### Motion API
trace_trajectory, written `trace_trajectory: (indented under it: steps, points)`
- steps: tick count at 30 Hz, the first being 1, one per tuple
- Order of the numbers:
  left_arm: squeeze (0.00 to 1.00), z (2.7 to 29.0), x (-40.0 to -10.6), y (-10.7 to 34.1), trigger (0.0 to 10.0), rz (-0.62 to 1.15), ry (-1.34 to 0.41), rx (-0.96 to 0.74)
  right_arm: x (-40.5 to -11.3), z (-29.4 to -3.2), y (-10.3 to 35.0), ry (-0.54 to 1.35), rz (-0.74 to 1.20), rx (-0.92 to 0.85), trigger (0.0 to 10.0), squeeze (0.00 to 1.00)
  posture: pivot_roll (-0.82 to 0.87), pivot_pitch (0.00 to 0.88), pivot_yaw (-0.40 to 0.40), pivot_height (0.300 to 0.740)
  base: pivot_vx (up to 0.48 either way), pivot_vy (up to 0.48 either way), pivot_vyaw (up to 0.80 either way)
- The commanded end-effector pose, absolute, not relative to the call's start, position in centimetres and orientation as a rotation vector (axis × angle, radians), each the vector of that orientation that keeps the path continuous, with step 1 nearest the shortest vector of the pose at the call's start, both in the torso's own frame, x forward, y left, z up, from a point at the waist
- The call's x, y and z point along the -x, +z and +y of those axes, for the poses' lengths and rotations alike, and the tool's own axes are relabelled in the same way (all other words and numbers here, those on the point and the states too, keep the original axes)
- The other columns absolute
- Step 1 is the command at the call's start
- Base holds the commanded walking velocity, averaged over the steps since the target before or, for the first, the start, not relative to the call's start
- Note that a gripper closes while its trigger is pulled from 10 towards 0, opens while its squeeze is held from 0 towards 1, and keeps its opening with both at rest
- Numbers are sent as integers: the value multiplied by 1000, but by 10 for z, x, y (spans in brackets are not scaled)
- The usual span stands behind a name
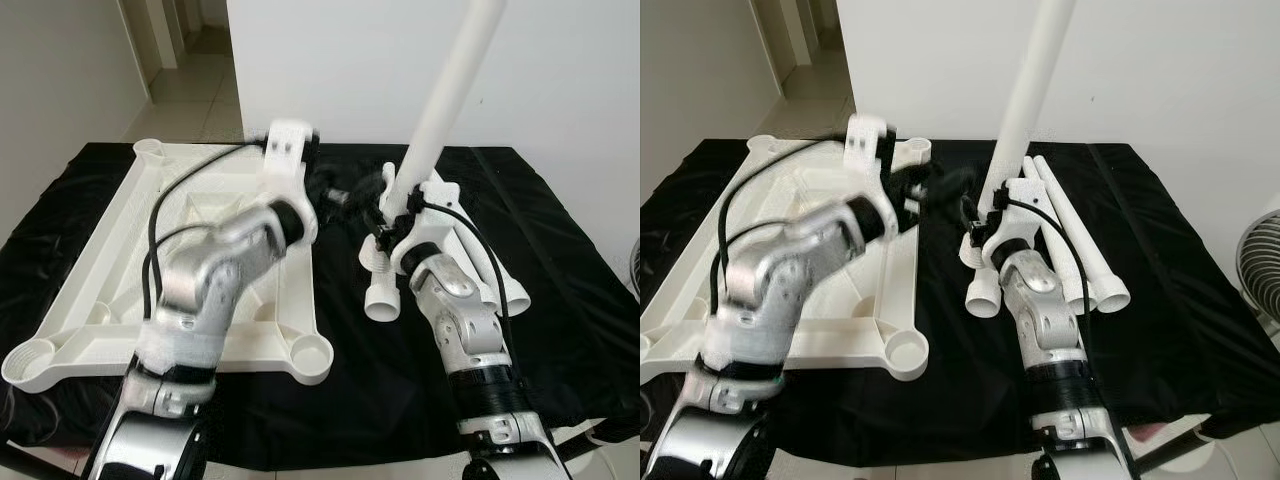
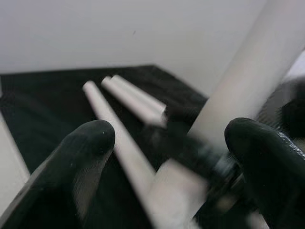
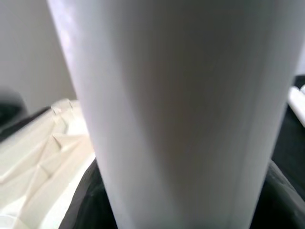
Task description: Building children table
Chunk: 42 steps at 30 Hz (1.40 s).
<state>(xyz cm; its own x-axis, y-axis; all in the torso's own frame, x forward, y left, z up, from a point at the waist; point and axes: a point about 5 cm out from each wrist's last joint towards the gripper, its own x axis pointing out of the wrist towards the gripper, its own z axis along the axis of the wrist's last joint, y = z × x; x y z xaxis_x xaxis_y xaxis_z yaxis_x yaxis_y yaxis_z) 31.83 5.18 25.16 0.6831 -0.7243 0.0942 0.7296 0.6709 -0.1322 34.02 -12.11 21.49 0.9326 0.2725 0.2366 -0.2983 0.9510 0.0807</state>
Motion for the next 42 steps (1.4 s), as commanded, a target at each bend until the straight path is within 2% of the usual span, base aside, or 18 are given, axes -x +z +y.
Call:
trace_trajectory:
  steps: [1, 7, 15, 28, 35, 37, 40, 42]
  points:
    - [0, 52, -312, 252, 10000, -94, -820, 99, -335, -125, 222, 291, -278, -141, 10000, 0, 14, 23, 10, 740, 0, 0, 0]
    - [0, 55, -307, 245, 10000, -132, -817, 38, -332, -131, 223, 268, -289, -142, 10000, 0, 12, 25, 11, 740, 0, 0, 0]
    - [0, 68, -306, 221, 10000, -98, -736, -29, -324, -148, 220, 203, -321, -153, 10000, 0, 11, 25, 11, 740, 0, 0, 0]
    - [0, 89, -316, 190, 10000, -9, -439, 114, -312, -151, 197, 113, -260, -70, 10000, 0, -4, 39, 14, 740, 0, 0, 0]
    - [0, 93, -316, 182, 10000, -17, -403, 82, -308, -148, 189, 126, -238, -35, 10000, 0, -16, 45, 19, 740, 0, 0, 0]
    - [0, 102, -310, 183, 10000, -102, -393, -23, -303, -146, 185, 139, -230, -40, 10000, 0, -16, 46, 21, 740, 0, 0, 0]
    - [0, 106, -307, 184, 10000, -131, -395, -36, -302, -146, 184, 141, -228, -39, 10000, 0, -17, 47, 22, 740, 0, 0, 0]
    - [0, 109, -298, 182, 10000, -149, -477, -69, -301, -146, 183, 141, -226, -35, 10000, 0, -11, 48, 22, 740, 0, 0, 0]
